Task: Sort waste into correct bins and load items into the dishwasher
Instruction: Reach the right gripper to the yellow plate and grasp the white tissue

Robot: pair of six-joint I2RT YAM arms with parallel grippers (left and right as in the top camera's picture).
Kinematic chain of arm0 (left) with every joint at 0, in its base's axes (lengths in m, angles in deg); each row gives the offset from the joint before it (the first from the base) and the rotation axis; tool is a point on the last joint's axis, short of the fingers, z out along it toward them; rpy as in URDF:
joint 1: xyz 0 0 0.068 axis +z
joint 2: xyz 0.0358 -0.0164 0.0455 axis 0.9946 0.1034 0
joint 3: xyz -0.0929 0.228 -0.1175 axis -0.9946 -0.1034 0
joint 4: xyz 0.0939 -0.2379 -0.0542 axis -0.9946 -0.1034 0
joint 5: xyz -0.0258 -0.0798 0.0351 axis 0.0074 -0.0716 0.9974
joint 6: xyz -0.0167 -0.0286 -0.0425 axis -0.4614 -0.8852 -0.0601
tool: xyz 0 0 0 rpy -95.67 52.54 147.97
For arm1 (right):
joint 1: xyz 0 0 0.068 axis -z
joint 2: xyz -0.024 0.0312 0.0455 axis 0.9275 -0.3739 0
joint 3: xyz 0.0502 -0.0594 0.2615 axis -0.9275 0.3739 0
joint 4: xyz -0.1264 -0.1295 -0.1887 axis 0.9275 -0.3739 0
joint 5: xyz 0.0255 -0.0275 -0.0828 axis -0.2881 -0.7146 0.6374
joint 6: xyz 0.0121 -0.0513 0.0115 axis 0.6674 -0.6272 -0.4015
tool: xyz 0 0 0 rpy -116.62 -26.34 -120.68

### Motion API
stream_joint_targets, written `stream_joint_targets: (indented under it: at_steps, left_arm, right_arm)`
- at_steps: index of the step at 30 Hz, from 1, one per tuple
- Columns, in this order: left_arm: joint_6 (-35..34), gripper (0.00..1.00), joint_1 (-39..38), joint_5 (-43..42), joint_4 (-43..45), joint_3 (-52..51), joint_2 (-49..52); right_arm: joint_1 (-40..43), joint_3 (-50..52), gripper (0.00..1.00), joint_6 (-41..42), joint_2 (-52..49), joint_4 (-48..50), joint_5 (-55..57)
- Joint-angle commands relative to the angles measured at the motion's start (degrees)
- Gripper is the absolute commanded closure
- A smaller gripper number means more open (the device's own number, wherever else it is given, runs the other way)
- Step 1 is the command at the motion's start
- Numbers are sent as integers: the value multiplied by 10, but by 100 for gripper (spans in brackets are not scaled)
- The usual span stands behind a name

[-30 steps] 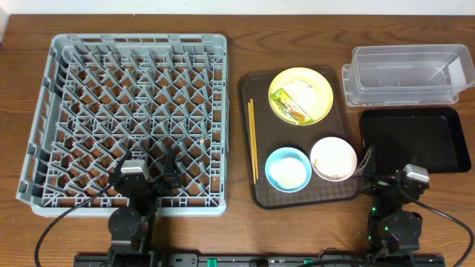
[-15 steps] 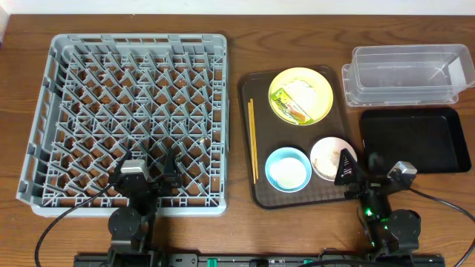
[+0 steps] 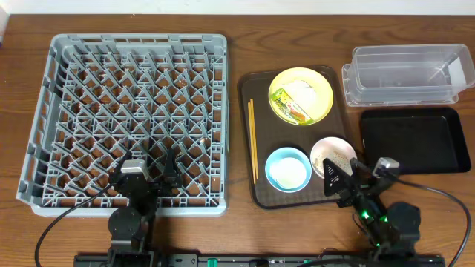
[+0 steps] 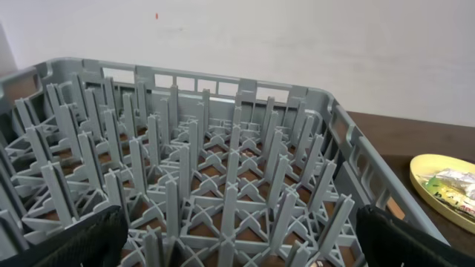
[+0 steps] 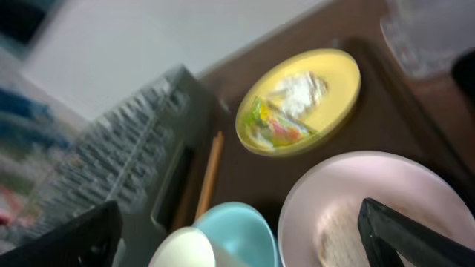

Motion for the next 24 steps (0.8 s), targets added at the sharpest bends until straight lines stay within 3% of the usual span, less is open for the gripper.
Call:
stream_joint_targets:
  at_steps: [1,15,24]
  left_arm:
    - [8,2,3,21,-26,-7,1]
    - [8,2,3,21,-26,-7,1]
    - [8,2,3,21,-26,-7,1]
  right_arm:
    - [-5,-75,1,-98,-57,-27,-9]
    - [-5,-384,1,-243,-407,-224,61]
    - [-5,-511,1,-311,-614,-229,63]
